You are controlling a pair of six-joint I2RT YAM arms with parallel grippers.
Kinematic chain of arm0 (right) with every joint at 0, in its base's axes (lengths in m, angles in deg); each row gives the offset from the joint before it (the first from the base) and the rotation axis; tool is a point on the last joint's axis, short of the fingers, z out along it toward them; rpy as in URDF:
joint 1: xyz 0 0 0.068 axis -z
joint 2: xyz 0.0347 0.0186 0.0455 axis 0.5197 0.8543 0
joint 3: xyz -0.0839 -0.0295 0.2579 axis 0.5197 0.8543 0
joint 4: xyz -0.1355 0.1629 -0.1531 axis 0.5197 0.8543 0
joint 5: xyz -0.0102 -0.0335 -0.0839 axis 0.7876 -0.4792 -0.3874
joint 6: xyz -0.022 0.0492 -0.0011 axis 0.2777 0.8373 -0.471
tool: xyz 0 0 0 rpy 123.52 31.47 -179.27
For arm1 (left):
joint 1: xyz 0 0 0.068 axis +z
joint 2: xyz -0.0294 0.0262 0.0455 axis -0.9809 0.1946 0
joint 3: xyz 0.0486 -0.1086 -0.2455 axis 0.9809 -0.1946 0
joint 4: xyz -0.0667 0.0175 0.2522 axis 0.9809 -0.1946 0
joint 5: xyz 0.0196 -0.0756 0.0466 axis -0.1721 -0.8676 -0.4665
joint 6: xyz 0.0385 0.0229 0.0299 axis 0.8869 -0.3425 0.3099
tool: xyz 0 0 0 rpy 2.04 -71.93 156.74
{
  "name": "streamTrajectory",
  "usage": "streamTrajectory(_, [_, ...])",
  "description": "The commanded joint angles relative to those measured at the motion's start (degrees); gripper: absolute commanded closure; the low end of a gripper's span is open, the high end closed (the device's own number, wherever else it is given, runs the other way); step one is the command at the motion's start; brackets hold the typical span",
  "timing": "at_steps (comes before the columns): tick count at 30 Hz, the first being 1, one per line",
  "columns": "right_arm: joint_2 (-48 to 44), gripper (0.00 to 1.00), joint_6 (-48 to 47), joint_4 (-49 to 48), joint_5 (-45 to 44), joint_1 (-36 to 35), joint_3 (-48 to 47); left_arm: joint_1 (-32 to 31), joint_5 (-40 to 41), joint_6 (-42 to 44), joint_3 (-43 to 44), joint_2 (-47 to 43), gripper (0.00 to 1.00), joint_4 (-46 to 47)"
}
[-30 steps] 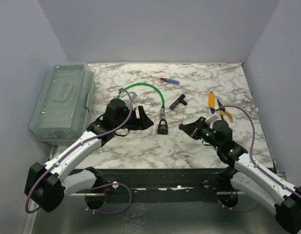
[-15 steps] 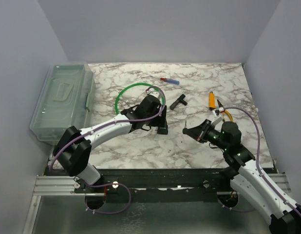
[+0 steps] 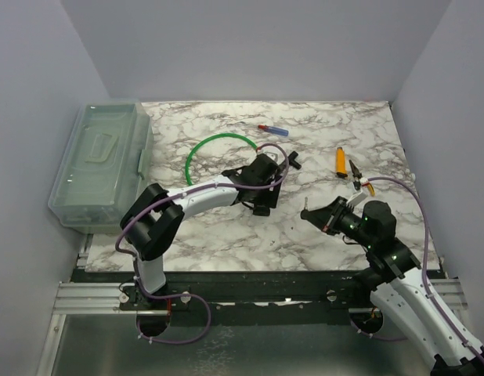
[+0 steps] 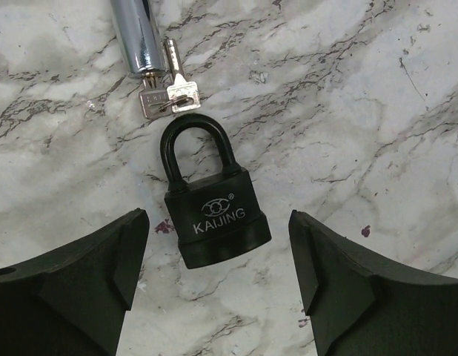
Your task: Unlock with the key
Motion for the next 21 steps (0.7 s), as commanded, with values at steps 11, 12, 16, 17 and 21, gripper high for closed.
streamTrajectory(11, [-2.00,1.00,-1.48,5.76,-2.16,0.30,-2.57,-1.54,6.96,-0.79,8.94,10.54,0.23,-9.08])
streamTrajectory(12, [-2.05,1.00,-1.50,5.69,-2.08,0.30,-2.48,-1.69,7.04,-1.21,8.95,10.67,0.23,-9.28])
streamTrajectory(16, [-1.77,1.00,-1.30,5.26,-1.91,0.37,-2.20,-2.08,7.71,-2.61,8.78,10.88,0.23,-9.99])
streamTrajectory(17, [-1.73,1.00,-1.32,5.05,-1.77,0.37,-2.13,-2.26,7.83,-2.84,8.78,10.88,0.23,-10.05])
streamTrajectory(21, [-0.90,1.00,-1.31,4.47,-1.29,0.30,-1.94,-3.08,7.72,-3.08,9.32,11.44,0.23,-10.26])
